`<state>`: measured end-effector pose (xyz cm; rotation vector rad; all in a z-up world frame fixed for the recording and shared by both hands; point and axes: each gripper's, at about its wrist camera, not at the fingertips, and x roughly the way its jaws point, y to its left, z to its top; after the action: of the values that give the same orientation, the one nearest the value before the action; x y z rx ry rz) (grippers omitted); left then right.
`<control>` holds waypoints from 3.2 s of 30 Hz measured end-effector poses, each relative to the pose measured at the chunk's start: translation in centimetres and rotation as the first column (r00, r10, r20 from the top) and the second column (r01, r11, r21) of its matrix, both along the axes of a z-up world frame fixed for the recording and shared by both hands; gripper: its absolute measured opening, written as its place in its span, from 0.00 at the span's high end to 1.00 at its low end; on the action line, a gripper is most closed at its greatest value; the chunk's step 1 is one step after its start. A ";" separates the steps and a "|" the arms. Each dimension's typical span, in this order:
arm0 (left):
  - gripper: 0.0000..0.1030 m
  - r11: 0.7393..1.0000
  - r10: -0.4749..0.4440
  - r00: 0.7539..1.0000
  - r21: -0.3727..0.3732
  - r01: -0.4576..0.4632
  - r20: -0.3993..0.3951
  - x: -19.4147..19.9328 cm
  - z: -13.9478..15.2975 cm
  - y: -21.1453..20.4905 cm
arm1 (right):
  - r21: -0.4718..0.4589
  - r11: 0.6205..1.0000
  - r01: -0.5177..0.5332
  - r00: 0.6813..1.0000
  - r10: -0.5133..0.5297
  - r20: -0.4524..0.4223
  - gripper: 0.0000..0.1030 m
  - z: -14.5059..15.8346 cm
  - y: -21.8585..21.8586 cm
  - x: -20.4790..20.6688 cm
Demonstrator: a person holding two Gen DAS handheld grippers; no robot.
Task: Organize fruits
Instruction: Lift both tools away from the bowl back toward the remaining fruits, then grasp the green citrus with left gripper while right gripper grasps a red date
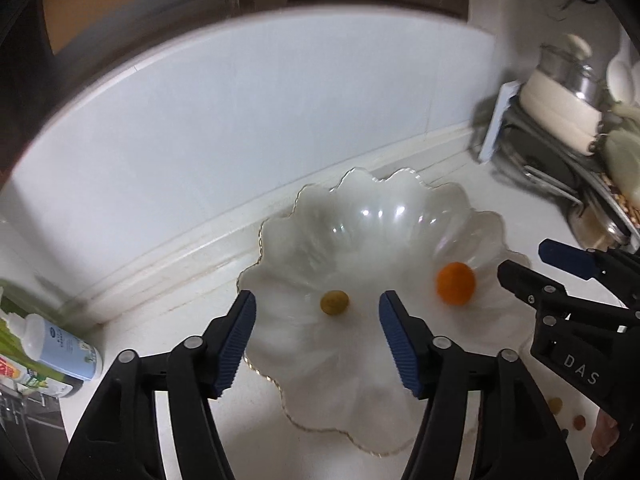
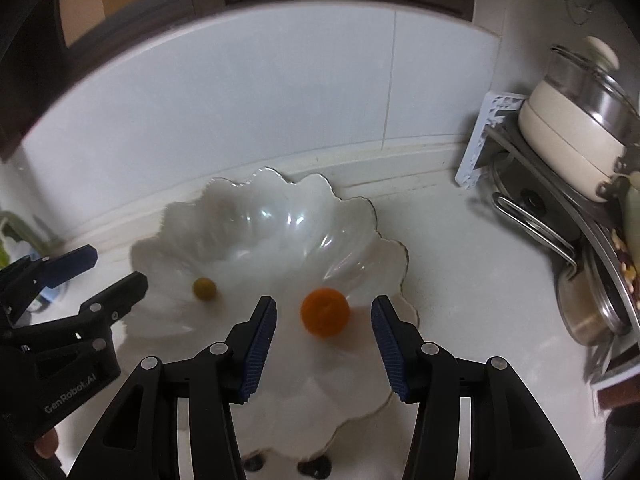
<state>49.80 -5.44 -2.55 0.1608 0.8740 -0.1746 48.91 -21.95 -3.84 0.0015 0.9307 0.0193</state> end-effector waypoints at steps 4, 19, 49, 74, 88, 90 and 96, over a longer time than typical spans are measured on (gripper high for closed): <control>0.37 1.000 -0.012 0.998 0.009 0.011 0.065 -2.4 1.7 0.0 | -0.018 1.000 0.014 0.999 -0.013 0.052 0.51 1.4 -0.2 -2.4; 0.35 0.994 -0.086 0.975 -0.053 0.099 0.206 -10.5 6.4 -0.1 | -0.046 0.994 0.101 0.965 -0.087 0.247 0.51 6.9 -1.3 -11.5; 0.34 0.961 -0.231 0.930 -0.081 0.264 0.287 -21.6 6.2 -0.4 | -0.034 0.978 0.206 0.902 -0.177 0.394 0.50 7.6 -1.6 -25.8; 0.34 0.928 -0.351 0.915 -0.060 0.369 0.197 -23.6 0.2 -1.9 | -0.018 0.960 0.281 0.927 -0.266 0.264 0.50 0.6 -2.6 -29.4; 0.34 0.919 -0.381 0.914 -0.050 0.391 0.135 -23.2 -3.2 -2.3 | 0.021 0.956 0.293 0.940 -0.292 0.175 0.51 -3.5 -2.5 -29.4; 0.34 0.916 -0.388 0.913 -0.054 0.396 0.124 -23.2 -3.7 -2.3 | 0.034 0.955 0.294 0.943 -0.295 0.156 0.51 -4.2 -2.5 -29.3; 0.34 0.911 -0.404 0.910 -0.052 0.410 0.093 -23.1 -5.3 -2.5 | 0.053 0.947 0.316 0.940 -0.320 0.116 0.51 -5.9 -2.7 -29.3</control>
<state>26.72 -7.97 -7.82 0.2829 0.7443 -0.5868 19.65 -24.69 -9.77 0.1804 0.7973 -0.2630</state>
